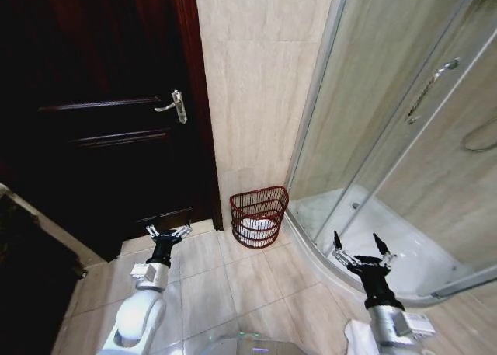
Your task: Discard the used towel into the hamper.
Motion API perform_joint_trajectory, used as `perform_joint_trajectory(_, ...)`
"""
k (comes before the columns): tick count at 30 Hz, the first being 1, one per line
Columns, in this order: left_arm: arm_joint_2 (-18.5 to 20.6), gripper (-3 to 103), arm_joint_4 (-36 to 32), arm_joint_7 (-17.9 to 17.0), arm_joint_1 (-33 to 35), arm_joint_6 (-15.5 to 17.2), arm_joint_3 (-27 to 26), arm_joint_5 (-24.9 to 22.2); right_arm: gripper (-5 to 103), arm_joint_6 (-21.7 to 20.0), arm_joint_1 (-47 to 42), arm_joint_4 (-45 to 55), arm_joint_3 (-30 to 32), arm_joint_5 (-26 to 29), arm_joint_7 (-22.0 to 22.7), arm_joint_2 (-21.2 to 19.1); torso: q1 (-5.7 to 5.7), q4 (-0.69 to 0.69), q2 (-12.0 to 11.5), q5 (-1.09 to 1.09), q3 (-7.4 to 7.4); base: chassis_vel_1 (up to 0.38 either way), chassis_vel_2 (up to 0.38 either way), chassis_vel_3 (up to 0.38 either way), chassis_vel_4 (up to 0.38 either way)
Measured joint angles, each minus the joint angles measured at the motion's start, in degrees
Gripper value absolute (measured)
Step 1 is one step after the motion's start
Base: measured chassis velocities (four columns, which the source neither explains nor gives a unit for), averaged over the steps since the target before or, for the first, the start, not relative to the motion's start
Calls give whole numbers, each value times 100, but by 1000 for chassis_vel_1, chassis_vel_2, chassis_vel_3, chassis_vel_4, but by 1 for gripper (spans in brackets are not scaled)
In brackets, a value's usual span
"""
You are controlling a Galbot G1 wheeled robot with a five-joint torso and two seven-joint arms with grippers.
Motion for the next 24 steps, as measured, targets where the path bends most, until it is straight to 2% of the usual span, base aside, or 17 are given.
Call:
perform_joint_trajectory(14,0,100,96,17,-99,-44,90,-2,100,80,-67,-16,0,-38,17,0,0,-1,0,0,0,71,-74,-77,77)
perform_joint_trajectory(24,-41,100,-217,31,-87,-34,146,173,100,171,-80,-114,-114,-150,72,0,0,0,0,1,0,78,-70,-78,73)
